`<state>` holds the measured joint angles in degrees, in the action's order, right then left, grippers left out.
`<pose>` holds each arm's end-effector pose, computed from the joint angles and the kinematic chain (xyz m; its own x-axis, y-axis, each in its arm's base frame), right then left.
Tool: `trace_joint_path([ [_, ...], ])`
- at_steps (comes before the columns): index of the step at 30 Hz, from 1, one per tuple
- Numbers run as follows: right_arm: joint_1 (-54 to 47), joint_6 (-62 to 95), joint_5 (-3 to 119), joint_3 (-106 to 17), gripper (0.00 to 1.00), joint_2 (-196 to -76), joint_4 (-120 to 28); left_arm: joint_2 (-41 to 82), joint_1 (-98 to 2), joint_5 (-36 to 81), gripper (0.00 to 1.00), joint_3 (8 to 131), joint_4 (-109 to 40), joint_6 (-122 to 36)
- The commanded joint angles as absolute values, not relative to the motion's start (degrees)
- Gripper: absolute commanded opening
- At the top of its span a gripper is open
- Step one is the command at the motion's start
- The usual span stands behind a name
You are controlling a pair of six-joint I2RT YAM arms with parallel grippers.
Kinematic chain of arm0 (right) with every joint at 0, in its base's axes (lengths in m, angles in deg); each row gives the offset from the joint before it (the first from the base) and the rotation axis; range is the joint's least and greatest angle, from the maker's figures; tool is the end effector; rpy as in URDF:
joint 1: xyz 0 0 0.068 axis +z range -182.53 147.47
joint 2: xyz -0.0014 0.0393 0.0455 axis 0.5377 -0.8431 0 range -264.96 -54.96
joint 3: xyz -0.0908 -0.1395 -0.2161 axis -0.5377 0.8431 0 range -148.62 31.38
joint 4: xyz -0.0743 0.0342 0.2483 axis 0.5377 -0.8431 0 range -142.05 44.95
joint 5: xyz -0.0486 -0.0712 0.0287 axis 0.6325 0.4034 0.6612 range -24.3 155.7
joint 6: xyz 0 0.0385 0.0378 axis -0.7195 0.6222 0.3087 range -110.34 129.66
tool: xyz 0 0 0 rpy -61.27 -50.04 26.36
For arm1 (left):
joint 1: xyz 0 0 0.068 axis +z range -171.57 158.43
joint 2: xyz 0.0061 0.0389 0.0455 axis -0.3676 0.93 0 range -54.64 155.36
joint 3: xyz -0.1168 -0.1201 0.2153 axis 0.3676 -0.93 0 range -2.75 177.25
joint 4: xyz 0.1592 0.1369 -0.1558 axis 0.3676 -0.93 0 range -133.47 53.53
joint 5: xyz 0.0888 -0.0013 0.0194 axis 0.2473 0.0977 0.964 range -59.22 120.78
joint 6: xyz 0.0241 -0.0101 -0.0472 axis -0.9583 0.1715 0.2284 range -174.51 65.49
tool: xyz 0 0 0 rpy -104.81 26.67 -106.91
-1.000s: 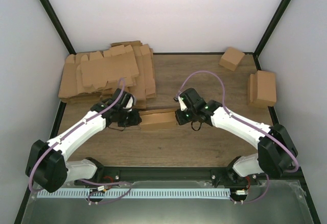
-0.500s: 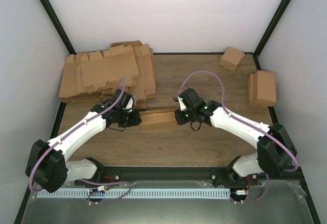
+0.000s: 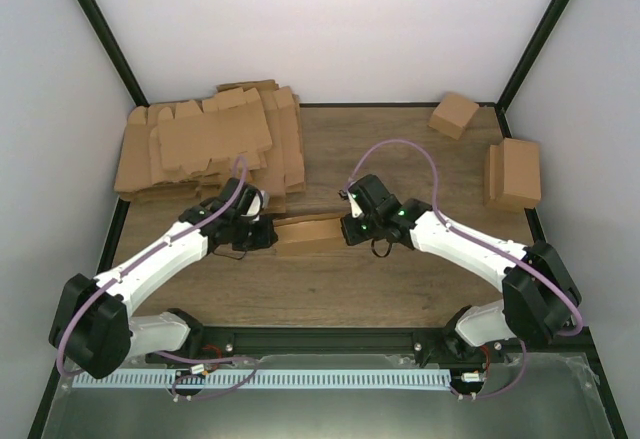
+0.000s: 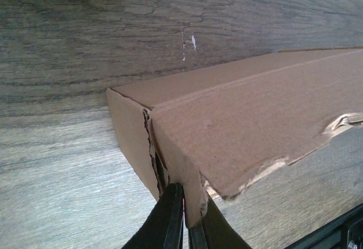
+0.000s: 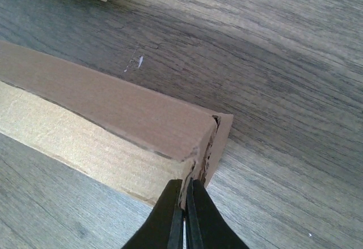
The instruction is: Fold the paper box
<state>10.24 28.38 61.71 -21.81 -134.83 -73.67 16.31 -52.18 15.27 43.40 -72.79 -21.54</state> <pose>0.2051 0.1931 0.2270 -0.7984 -0.3022 -0.5208 -0.4753 0.8473 0.2370 0.1963 -0.1271 0.2198 -0.9597 -0.0415 -0.2778 0.0948 0.8832 -0.4593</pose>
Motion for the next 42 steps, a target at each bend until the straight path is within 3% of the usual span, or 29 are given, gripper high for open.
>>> trace_joint_path([
  [1,11.77,29.07,61.65,-19.73,0.01,-136.50,-73.45,17.35,-52.83,15.16,0.05,39.97,-72.73,-21.75],
  [9,11.86,28.80,62.51,-19.89,0.01,-135.95,-72.90,16.78,-53.03,15.85,0.05,38.63,-71.68,-21.60],
  [21,11.77,29.43,66.19,-25.10,0.28,-132.50,-75.43,15.67,-53.03,17.20,0.05,42.11,-73.58,-22.14],
  [25,11.77,30.43,69.25,-25.58,0.43,-131.19,-74.77,15.99,-53.03,17.54,0.09,43.23,-74.17,-22.51],
  [27,11.77,30.44,69.83,-25.80,0.41,-130.83,-74.31,16.16,-53.03,17.80,0.16,43.85,-74.43,-22.48],
  [30,11.77,30.18,70.35,-26.55,0.30,-131.66,-74.66,15.73,-53.03,18.16,0.26,44.88,-75.01,-22.28],
  [35,11.77,29.61,69.85,-27.15,0.20,-133.07,-74.52,14.26,-53.03,18.61,0.35,46.60,-75.49,-21.94],
  [39,11.77,29.30,69.59,-27.53,0.18,-133.80,-74.12,13.65,-53.03,18.09,0.40,47.15,-75.74,-21.65],
  [42,11.77,28.94,69.48,-27.89,0.19,-135.12,-74.29,13.54,-53.03,17.86,0.38,47.14,-75.76,-21.56],
])
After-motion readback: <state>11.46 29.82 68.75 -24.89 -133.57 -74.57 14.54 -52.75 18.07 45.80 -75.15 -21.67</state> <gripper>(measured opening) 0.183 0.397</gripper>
